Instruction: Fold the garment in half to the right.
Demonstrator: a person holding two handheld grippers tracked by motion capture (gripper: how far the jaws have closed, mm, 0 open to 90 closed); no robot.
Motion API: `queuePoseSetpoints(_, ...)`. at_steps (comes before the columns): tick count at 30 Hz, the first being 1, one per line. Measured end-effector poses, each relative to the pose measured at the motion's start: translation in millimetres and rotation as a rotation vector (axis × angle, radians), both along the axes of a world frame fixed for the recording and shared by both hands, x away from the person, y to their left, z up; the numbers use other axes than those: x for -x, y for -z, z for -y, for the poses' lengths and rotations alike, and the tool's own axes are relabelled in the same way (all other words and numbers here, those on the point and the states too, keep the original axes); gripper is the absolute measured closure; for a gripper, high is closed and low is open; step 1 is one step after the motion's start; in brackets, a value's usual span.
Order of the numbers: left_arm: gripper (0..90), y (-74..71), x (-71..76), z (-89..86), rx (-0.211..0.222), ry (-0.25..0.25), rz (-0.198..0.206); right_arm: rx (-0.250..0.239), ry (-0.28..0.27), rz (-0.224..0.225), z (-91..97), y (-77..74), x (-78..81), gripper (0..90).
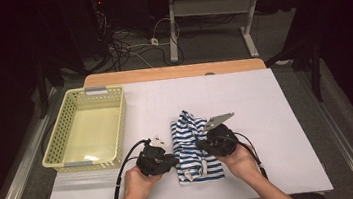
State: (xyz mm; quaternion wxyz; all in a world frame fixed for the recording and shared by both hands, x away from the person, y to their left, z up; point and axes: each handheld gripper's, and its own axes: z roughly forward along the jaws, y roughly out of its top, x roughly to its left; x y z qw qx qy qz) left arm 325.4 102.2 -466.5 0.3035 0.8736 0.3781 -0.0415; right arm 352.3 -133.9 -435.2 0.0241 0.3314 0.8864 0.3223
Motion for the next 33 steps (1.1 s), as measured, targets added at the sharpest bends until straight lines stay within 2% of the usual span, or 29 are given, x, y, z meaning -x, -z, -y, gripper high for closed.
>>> queuePoseSetpoints(5, 74.3, 1.4, -1.2, 0.9, -0.001, 0.006, -0.01, -0.011, 0.029, 0.0, 17.6, 3.6, 2.3, 90.0)
queuePoseSetpoints(8, 79.4, 0.6, -0.5, 1.5, 0.003, 0.009, -0.012, -0.013, 0.043, -0.002, 26.8, 8.2, 4.1, 90.0)
queuePoseSetpoints(13, 79.4, -0.7, -0.2, -0.5, 0.003, 0.009, -0.014, -0.003, 0.078, -0.019, 39.3, 17.1, 5.2, 90.0)
queuePoseSetpoints(16, 79.1, -3.3, 1.5, -1.3, 0.011, 0.008, 0.0, -0.001, 0.095, -0.029, 45.6, 20.0, 6.4, 90.0)
queuePoseSetpoints(18, 75.6, -6.8, 3.9, -2.4, 0.016, 0.002, 0.019, -0.004, 0.104, -0.02, 47.5, 17.9, 7.2, 90.0)
queuePoseSetpoints(20, 71.2, -10.4, 5.1, -5.0, 0.036, -0.009, 0.031, -0.019, 0.102, -0.008, 47.1, 12.8, 7.8, 90.0)
queuePoseSetpoints(25, 63.7, -16.5, 3.2, -12.2, 0.073, -0.046, 0.05, -0.058, 0.076, 0.03, 36.3, -5.5, 11.1, 78.0)
queuePoseSetpoints(29, 60.7, -20.0, 0.0, -14.0, 0.088, -0.067, 0.065, -0.069, 0.032, 0.059, 20.5, -18.9, 14.9, 70.6)
queuePoseSetpoints(33, 56.3, -17.7, -5.1, -10.9, 0.081, -0.078, 0.064, -0.054, 0.009, 0.067, 7.5, -21.6, 13.8, 65.1)
